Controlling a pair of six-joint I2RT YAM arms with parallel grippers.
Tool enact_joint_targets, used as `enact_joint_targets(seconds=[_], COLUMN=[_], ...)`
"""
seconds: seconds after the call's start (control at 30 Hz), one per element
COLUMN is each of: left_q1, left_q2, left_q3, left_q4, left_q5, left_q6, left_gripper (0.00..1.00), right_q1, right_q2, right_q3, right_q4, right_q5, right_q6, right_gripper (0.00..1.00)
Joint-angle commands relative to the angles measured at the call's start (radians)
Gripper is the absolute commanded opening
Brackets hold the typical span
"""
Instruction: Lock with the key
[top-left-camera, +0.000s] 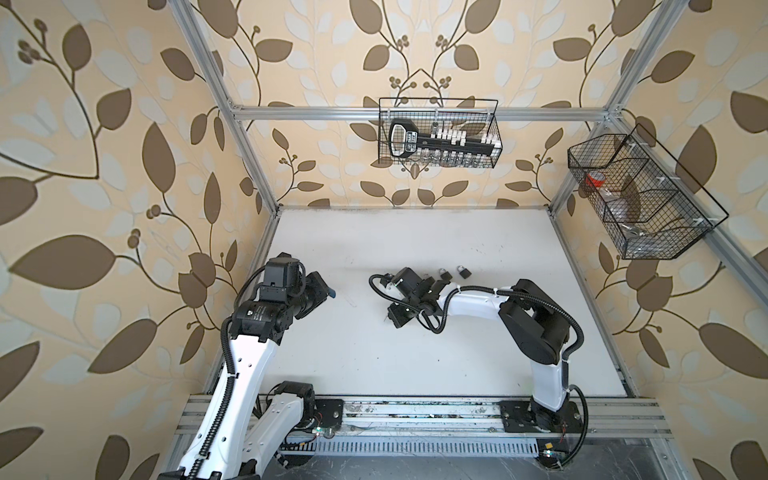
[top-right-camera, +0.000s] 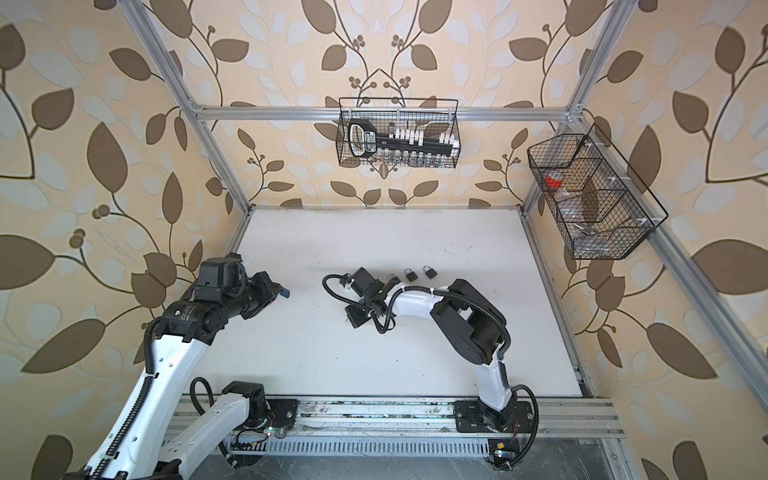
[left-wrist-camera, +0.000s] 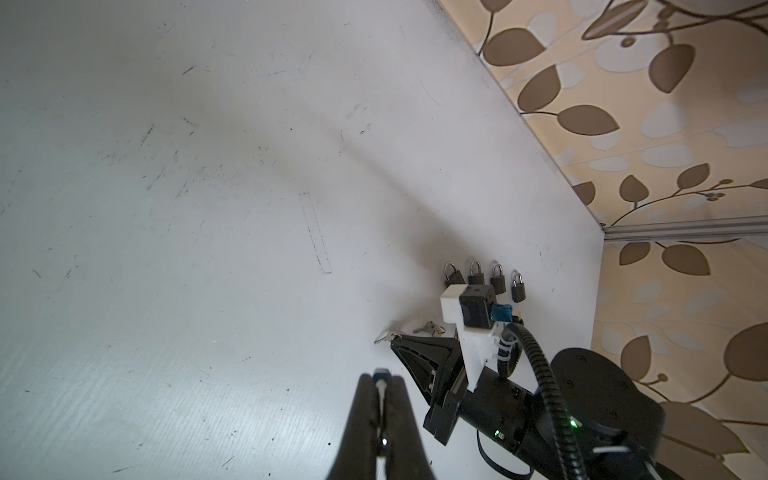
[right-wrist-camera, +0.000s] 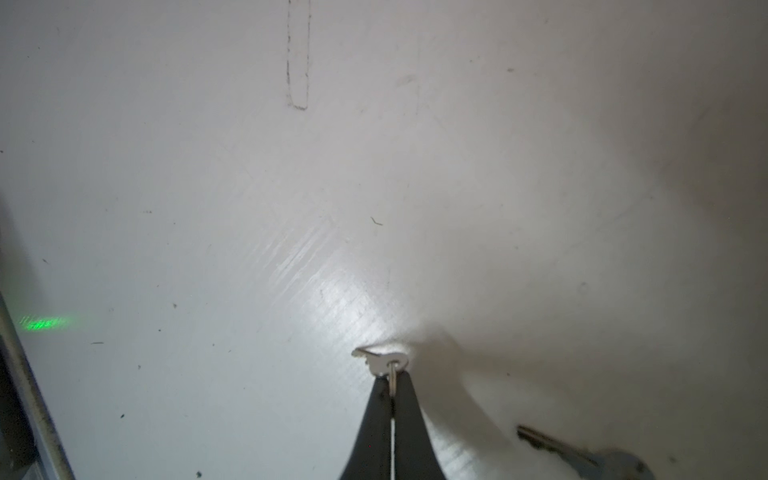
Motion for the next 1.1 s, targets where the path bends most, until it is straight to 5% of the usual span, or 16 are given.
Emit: enact_joint_targets(seconds=[0.0,0.27,0.6,0.93,1.07], left_q1=[0.005,0.004,0.004,0.005,0.005], left_q2=[-0.005,0.002,-0.003,-0.015,-0.012], left_q3=[-0.009,-0.017,-0.023,-0.020,-0.018], left_q4=[0.008,0.026,0.040,0.033,0.042], left_q5=[0.029,0.063,0.091,0.104,0.122], left_q6=[-0.012,-0.010,-0.004,0.003,0.010], left_gripper=[0.00,0.00,0.00,0.00,0.00], right_q1=[-0.010,-0.024,-0.031,-0.039,-0.039], right_q2=[0.020,0.037,0.059,0.047,0.017], right_q3=[0.021,0.033,0.053,0.078,0.077], right_q4=[-0.033,-0.036,-0.038,-0.051,-0.056], right_q5=[0.013,0.013,0.019,0.051,0.063], right_q6=[-0.002,-0.004,-0.006,-0.007,-0.010], right_gripper=[0.00,0.00,0.21,0.11,0.24])
